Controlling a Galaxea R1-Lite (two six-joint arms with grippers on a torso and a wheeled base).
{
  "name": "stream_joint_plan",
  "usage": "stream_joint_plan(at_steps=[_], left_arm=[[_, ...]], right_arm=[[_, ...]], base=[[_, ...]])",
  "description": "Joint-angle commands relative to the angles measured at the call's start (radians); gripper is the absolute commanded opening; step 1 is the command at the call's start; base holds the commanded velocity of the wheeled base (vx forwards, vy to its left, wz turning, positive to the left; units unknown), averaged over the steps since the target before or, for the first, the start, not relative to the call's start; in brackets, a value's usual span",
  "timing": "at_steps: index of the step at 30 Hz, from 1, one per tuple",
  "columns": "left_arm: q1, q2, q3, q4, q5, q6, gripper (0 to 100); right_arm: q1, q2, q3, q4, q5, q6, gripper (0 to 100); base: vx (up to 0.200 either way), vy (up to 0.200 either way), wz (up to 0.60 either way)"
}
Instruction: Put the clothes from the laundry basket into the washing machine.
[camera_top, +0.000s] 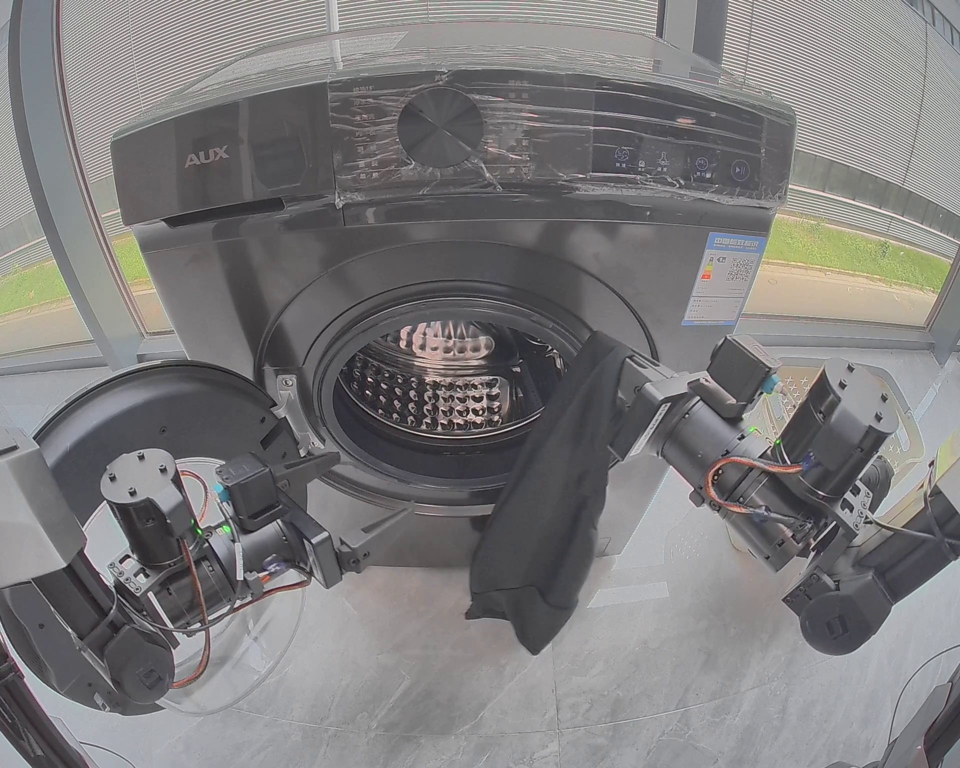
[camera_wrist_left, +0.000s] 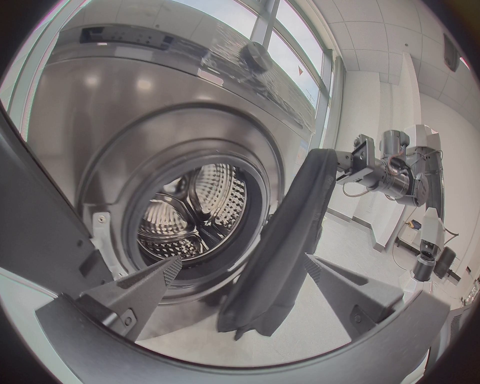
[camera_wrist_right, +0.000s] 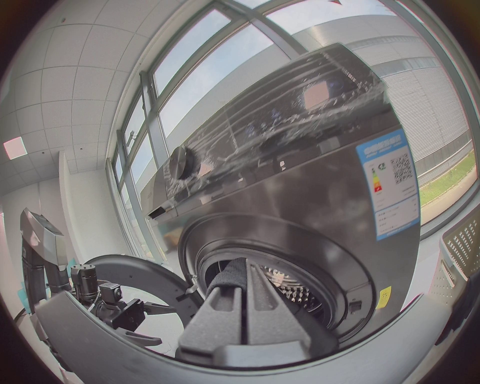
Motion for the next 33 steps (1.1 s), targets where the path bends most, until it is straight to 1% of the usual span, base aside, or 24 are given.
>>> stream_joint_plan(at_steps=[1,6,9,12,13,15,17,23,26,27,30,33], left_arm=[[-0.058,0.071,-0.015,-0.001,0.018,-0.002,100],[-0.065,0.132,-0.059,-0.001,0.022,-0.002,100],[-0.065,0.146,-0.064,-0.002,0.022,-0.002,100],[-0.084,0.157,-0.062,-0.002,0.022,-0.005,100],[-0.084,0.157,-0.062,-0.002,0.022,-0.005,100],[-0.098,0.17,-0.068,-0.002,0.022,-0.008,100],[-0.105,0.186,-0.077,-0.002,0.022,-0.002,100],[-0.105,0.255,-0.117,-0.002,0.022,0.0,100],[-0.121,0.267,-0.125,-0.002,0.021,0.0,100],[-0.133,0.278,-0.136,-0.001,0.022,-0.005,100],[-0.137,0.318,-0.171,-0.002,0.025,0.001,100],[-0.137,0.358,-0.212,-0.002,0.025,0.001,100]], right_arm=[[0.046,-0.021,-0.045,0.065,0.002,0.001,0],[0.057,-0.019,-0.085,0.161,0.002,0.004,0],[0.06,-0.018,-0.091,0.187,-0.001,0.004,0],[0.098,-0.024,-0.122,0.249,-0.008,0.008,0],[0.098,-0.024,-0.122,0.249,-0.008,0.008,0],[0.106,-0.022,-0.152,0.261,-0.009,0.01,0],[0.108,-0.018,-0.166,0.264,-0.008,0.01,0],[0.132,-0.015,-0.172,0.266,-0.008,0.01,0],[0.135,-0.015,-0.172,0.266,-0.008,0.01,0],[0.137,-0.013,-0.172,0.266,-0.008,0.01,0],[0.138,-0.007,-0.175,0.266,-0.009,0.01,0],[0.141,0.004,-0.18,0.262,-0.009,0.01,0]], base=[[0.0,0.0,0.0],[0.0,0.0,0.0],[0.0,0.0,0.0],[0.0,0.0,0.0],[0.0,0.0,0.0],[0.0,0.0,0.0],[0.0,0.0,0.0],[0.0,0.0,0.0],[0.0,0.0,0.0],[0.0,0.0,0.0],[0.0,0.0,0.0],[0.0,0.0,0.0]])
